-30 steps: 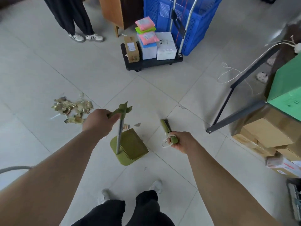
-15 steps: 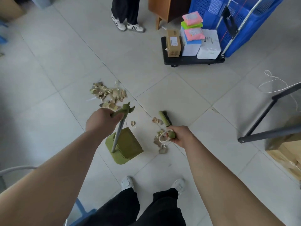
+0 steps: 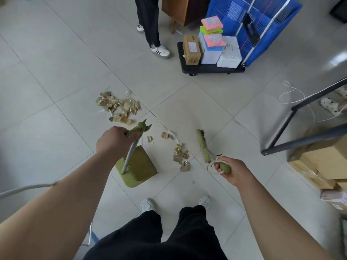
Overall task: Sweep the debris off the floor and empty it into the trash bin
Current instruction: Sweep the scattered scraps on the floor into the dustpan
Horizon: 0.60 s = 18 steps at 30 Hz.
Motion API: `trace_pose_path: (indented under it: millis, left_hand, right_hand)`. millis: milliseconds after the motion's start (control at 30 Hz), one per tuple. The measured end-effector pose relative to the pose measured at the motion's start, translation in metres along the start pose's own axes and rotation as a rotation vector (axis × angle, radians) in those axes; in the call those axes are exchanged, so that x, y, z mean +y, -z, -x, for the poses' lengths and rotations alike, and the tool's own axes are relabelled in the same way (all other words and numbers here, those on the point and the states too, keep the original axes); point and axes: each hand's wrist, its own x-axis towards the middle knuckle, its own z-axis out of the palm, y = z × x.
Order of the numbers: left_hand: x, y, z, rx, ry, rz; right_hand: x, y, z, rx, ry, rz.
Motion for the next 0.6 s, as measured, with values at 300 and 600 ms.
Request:
trace_pose_path:
  millis: [300, 600]
  left_hand:
    - [-0.037, 0.006, 0.006, 0.012, 0.042, 0.032]
    - [-0.078, 0.013, 0.009, 0.027, 0.160, 0.066]
  right_hand:
    - [0.043, -0.027, 0.013, 0.041, -0.076, -0.287]
    - [0.041, -0.129, 0.001, -0.108, -0.098, -0.268]
